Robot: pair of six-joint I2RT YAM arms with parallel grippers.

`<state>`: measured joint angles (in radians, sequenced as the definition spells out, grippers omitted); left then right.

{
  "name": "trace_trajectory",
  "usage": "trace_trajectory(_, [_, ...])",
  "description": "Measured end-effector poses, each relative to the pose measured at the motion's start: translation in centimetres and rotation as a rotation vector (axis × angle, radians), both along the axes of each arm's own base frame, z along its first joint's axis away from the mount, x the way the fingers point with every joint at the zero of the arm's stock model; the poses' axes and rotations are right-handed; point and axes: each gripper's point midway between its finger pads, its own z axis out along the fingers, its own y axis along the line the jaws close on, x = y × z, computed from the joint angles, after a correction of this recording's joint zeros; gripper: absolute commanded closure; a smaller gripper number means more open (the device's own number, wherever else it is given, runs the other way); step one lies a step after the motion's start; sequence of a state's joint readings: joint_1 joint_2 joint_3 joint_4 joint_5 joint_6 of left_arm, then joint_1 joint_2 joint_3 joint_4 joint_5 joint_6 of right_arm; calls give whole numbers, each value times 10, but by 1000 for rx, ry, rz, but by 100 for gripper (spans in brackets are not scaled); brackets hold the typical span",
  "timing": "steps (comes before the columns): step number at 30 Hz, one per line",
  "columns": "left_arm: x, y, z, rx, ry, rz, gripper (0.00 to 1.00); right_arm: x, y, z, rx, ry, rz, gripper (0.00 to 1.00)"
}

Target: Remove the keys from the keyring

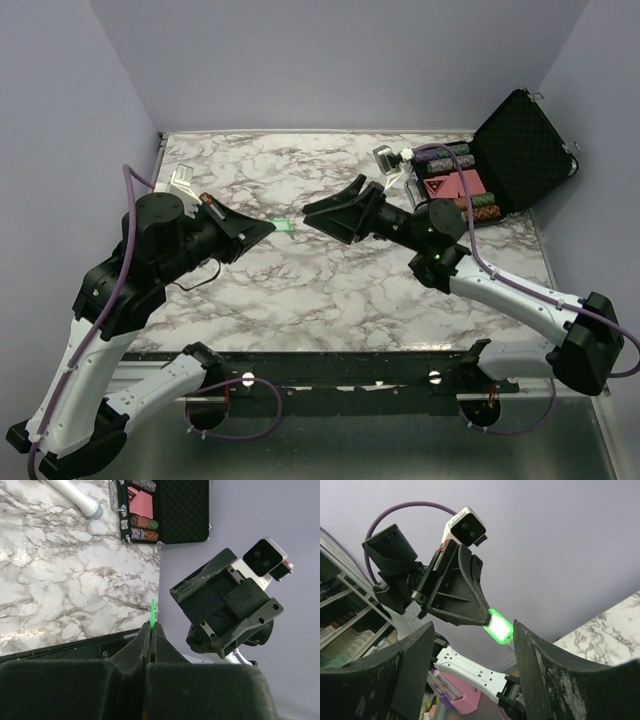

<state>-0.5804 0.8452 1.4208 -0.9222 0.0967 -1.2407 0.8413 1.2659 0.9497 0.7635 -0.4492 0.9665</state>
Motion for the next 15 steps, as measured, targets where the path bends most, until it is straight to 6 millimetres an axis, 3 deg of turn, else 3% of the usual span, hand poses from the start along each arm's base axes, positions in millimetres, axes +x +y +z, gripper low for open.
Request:
trace_trajectory(6, [-8,5,7,-44,-4,12,100,-6,10,-3,11,0,18,31])
trace_trajectory(15, [-10,7,11,-73,1,28,100,-18,40,-29,-38,7,54,38])
